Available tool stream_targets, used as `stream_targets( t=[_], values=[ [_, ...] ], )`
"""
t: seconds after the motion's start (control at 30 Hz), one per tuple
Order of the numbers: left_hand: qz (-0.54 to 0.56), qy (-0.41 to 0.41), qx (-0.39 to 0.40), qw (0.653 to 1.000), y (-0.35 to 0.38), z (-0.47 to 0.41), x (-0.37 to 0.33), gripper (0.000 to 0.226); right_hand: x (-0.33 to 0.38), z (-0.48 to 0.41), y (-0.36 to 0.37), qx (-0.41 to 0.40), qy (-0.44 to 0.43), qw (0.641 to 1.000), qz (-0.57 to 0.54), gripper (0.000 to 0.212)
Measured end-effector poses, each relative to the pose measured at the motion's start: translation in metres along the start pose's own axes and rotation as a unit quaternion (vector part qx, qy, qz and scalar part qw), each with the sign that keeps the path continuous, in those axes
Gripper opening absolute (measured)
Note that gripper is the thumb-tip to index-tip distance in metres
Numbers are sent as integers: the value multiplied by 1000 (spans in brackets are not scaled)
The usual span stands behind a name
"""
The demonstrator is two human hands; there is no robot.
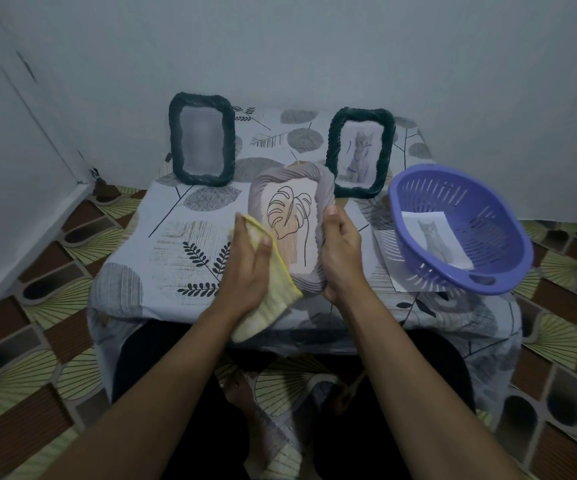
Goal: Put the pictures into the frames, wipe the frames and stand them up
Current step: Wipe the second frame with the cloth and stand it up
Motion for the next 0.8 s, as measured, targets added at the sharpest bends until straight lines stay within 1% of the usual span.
stream_targets(
  t=[0.07,0.1,0.17,0.27,0.33,0.37,0.47,0.5,0.6,0.63,0.7,0.8],
  values=[
    [17,-83,-11,996,-15,-13,7,60,-3,5,9,25,10,1000,14,55],
    [26,-108,-28,993,-23,-21,9,55,-7,8,14,42,26,999,20,59],
    [54,-140,-79,985,-41,-38,9,53,-15,15,24,75,56,995,28,63],
    [86,-172,-138,972,-62,-54,9,53,-19,18,30,104,77,991,41,46],
    [94,-173,-147,969,-68,-56,9,58,-20,18,32,112,76,990,36,34],
    [89,-170,-145,971,-67,-54,8,62,-19,18,32,111,76,990,32,31],
    [52,-129,-105,985,-50,-34,1,54,-15,12,28,69,64,996,2,30],
    [46,-115,-88,988,-42,-25,0,51,-12,10,27,53,59,997,-11,33],
    [45,-103,-52,992,-24,0,3,48,-9,2,22,13,47,999,-25,58],
    [49,-105,-44,992,-21,5,6,48,-9,-1,21,16,46,998,-31,62],
    [56,-109,-39,992,-19,8,8,48,-10,-3,21,27,45,997,-50,61],
    [53,-111,-66,990,-24,-1,5,51,-16,-3,20,40,61,996,-48,70]
  ],
)
Point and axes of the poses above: each hand's wrist, its own z-axis away from the middle knuckle, its own y-axis out of the palm, x = y × z, the point moved 6 cm from there along -z, towards the middle knuckle, and after that the axes turned 5 degrees about -z, right-handed, at the moved point
